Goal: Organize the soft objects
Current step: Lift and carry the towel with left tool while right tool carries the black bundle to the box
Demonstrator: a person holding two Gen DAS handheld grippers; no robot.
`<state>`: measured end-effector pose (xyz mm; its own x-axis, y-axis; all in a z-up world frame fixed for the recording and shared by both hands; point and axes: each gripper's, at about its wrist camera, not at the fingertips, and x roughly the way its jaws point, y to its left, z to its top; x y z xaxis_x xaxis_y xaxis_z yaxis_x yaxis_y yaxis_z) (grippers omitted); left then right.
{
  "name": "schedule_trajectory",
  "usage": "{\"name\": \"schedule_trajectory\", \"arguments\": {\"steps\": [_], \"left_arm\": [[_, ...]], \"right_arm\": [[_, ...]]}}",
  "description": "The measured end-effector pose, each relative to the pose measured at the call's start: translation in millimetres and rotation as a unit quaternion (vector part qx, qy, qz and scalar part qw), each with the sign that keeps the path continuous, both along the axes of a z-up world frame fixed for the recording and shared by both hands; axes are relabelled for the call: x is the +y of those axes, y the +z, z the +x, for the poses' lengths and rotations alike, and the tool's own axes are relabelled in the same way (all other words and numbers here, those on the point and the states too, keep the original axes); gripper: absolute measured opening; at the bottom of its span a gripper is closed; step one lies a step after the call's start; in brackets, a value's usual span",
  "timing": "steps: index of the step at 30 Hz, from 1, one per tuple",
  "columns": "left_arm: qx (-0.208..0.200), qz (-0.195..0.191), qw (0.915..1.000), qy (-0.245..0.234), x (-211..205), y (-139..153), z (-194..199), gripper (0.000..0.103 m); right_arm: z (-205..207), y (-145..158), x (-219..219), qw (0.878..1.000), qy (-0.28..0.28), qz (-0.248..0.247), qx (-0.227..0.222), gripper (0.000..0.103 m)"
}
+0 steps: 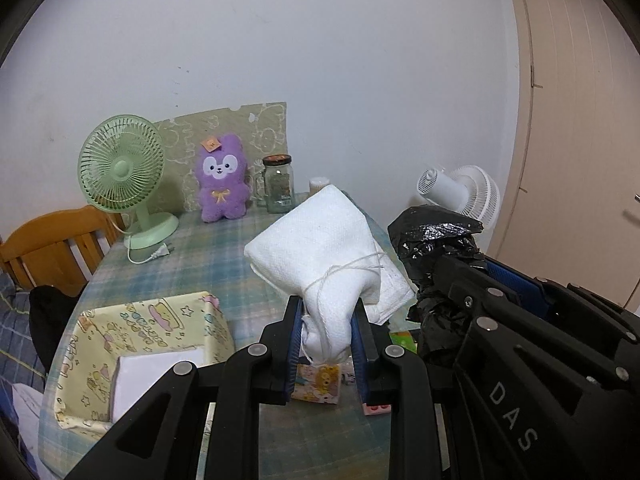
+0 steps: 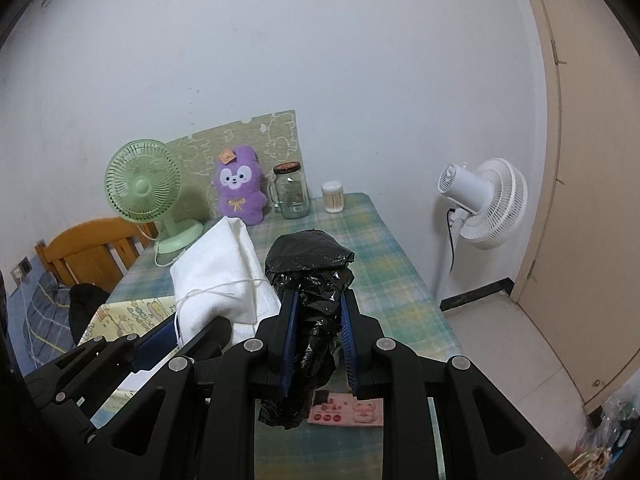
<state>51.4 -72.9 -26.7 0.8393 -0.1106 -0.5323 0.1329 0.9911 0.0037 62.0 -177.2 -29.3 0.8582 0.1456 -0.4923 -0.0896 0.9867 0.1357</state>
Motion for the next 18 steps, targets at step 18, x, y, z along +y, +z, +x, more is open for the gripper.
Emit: {"name": "schedule_trajectory", "arguments": {"steps": [18], "left_arm": [[0.005,-0.007,0.9988,0.048,66.9,-2.6,15.7,0.022]], "right_arm": [[21.6,-0.1,68.2,0.999,0.043,-0.004,-0.001,0.024]]}}
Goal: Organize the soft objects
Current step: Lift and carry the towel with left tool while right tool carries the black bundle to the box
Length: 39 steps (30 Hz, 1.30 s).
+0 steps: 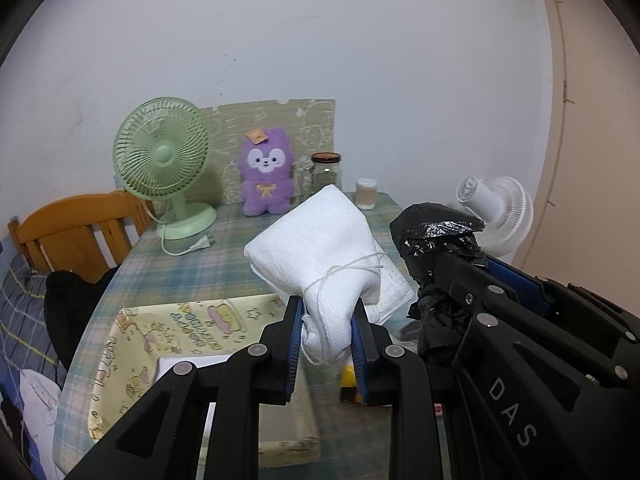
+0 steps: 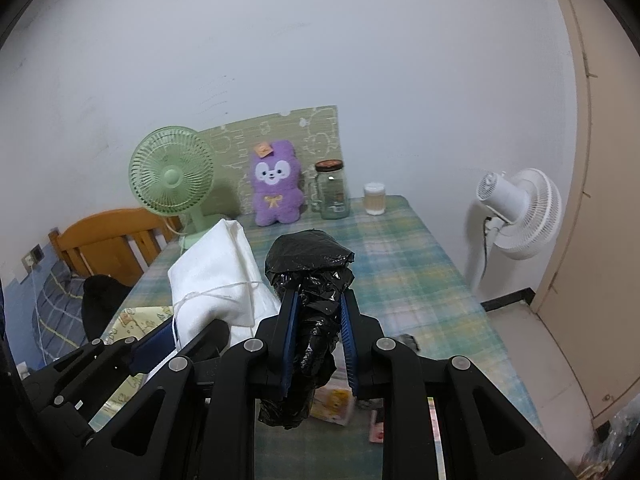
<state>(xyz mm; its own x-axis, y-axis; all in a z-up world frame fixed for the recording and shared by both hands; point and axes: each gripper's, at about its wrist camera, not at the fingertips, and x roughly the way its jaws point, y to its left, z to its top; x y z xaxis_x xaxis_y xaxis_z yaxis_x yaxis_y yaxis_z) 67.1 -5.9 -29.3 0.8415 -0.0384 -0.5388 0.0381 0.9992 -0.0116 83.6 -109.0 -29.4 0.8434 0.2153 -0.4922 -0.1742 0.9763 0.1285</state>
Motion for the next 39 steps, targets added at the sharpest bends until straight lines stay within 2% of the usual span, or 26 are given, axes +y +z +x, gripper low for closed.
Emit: {"name": "schedule_trajectory", "arguments": {"steps": [22,33,39], "left_arm": [[0.044,0.005,0.9975,0.054,81.1,-33.6,10.5,0.022],[0.087,0.003,0.9940,0.066,116.7,-59.5,15.6,0.023],[0.119,0.001,0.9909,0.063,125.2,-76.7,22.4,0.030]], "right_arm": [[23.0,-38.0,85.6,0.997,0.070,0.010,0.039,0.024],[32.8,-64.3,122.5,0.993,0.091,0.002,0.079,0.024],[41.4,-78.9,132.5,0.991,0.089,-0.008,0.102,0.024]]}}
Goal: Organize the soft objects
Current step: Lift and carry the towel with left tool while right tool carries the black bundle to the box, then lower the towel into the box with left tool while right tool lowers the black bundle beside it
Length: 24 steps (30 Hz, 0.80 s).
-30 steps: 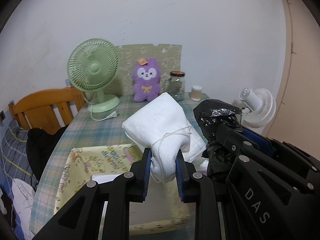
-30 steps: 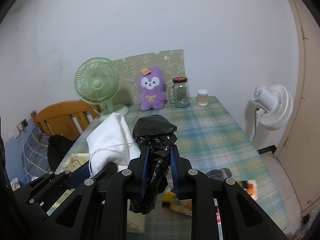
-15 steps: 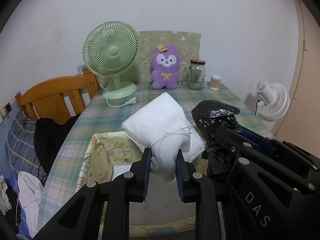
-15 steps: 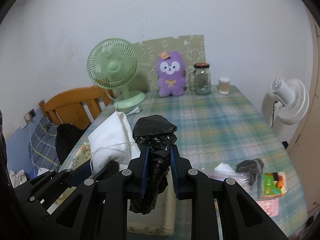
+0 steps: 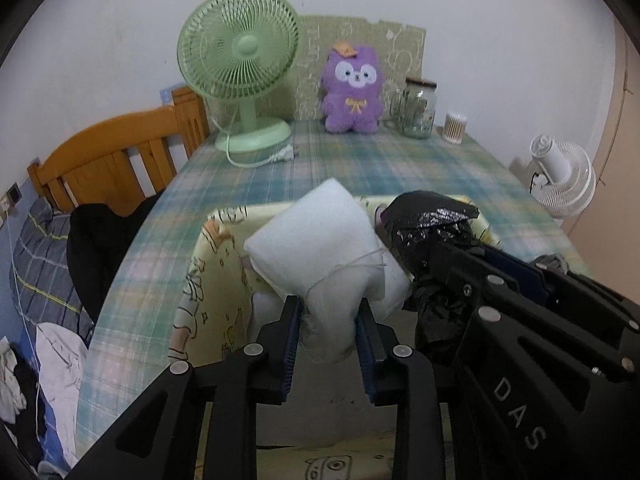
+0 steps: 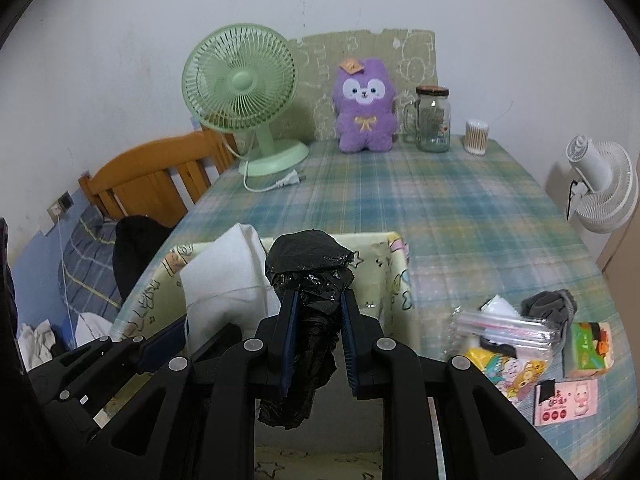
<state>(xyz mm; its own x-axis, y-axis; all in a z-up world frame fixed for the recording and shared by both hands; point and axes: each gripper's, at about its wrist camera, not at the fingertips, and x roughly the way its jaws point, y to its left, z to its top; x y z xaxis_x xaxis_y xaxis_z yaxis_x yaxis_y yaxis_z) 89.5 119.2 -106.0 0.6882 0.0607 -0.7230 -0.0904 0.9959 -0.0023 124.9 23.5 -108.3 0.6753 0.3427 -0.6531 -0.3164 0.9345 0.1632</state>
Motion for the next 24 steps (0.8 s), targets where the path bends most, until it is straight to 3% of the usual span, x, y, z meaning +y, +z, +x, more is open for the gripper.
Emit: {"name": "schedule_trajectory", "arguments": {"steps": [6,13,17,24], "left_arm": [[0.020,-0.006,0.9998,-0.007,3.3,-12.1,9.0,0.036],[0.019,-0.012,0.9991,-0.035,2.4,-14.5,16.6,0.052],[0.019,-0.009,0.9987,-0.046,5.8,-15.0,21.8,0.053],[0.015,-0.037,0.9977,-0.055,8.3,-8.0,17.7,0.063]], "right_arm": [[10.8,-10.7,5.3,1.000,-0.002,-0.008,0.015,0.024],[15.2,-11.7,5.2,1.000,-0.007,-0.009,0.016,0.032],[14.7,-12.4,9.5,1.000,-0.001,-0.023,0.016,0.032],[14.7,-10.6,10.9,1.000,0.018,-0.006,0.025,0.049]]}}
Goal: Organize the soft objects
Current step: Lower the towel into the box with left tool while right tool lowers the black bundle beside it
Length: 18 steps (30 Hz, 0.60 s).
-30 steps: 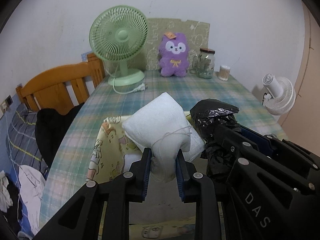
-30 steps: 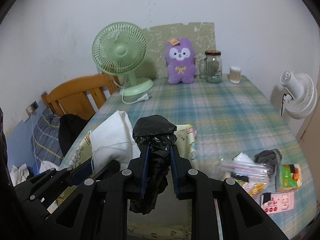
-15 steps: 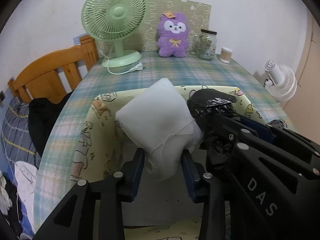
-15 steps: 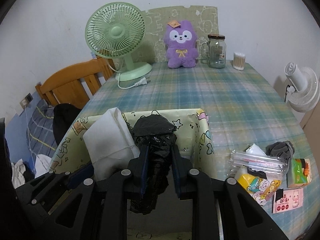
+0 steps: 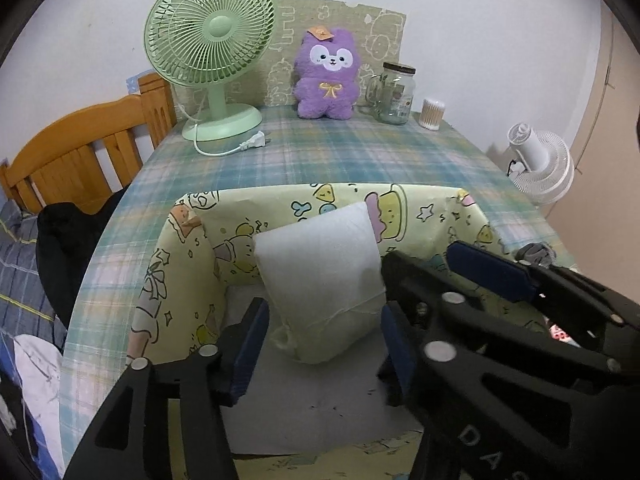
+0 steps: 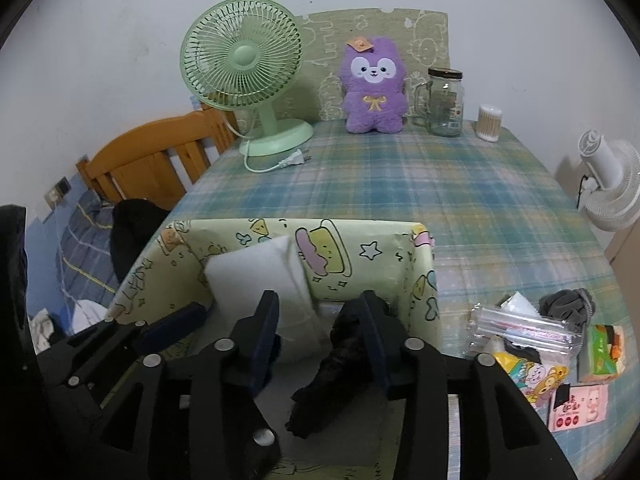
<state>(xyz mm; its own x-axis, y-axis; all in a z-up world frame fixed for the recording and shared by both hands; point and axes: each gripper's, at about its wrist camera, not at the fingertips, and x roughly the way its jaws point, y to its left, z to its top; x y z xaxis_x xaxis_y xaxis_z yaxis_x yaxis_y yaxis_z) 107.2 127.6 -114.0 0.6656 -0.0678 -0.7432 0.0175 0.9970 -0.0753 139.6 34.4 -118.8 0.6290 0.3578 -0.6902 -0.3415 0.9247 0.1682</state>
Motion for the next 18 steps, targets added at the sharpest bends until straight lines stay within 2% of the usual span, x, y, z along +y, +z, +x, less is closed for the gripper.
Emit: {"name": "schedule_trajectory", "arguments": {"steps": [3,4,7,18], "left_arm": [[-0.003,0.000,1.0000,0.000,-1.7,4.1,-4.7,0.068],[-0.006,0.000,1.0000,0.000,-2.1,5.7,-7.1,0.073],[-0.019,0.012,0.9997,0.007,-4.2,11.2,-12.9,0.092],[-0.041,0.023,0.9988,0.014,-10.1,27.7,-29.2,0.094]], "right_arm": [[-3.3,3.9,0.3,1.000,0.005,-0.001,-0.003,0.058],[-5.3,5.2,0.6,1.000,0.003,-0.004,-0.008,0.067],[-10.9,10.8,-0.9,1.000,0.001,-0.008,-0.019,0.072],[-29.5,29.2,-10.1,0.999,-0.001,-0.007,-0.043,0.081]]}}
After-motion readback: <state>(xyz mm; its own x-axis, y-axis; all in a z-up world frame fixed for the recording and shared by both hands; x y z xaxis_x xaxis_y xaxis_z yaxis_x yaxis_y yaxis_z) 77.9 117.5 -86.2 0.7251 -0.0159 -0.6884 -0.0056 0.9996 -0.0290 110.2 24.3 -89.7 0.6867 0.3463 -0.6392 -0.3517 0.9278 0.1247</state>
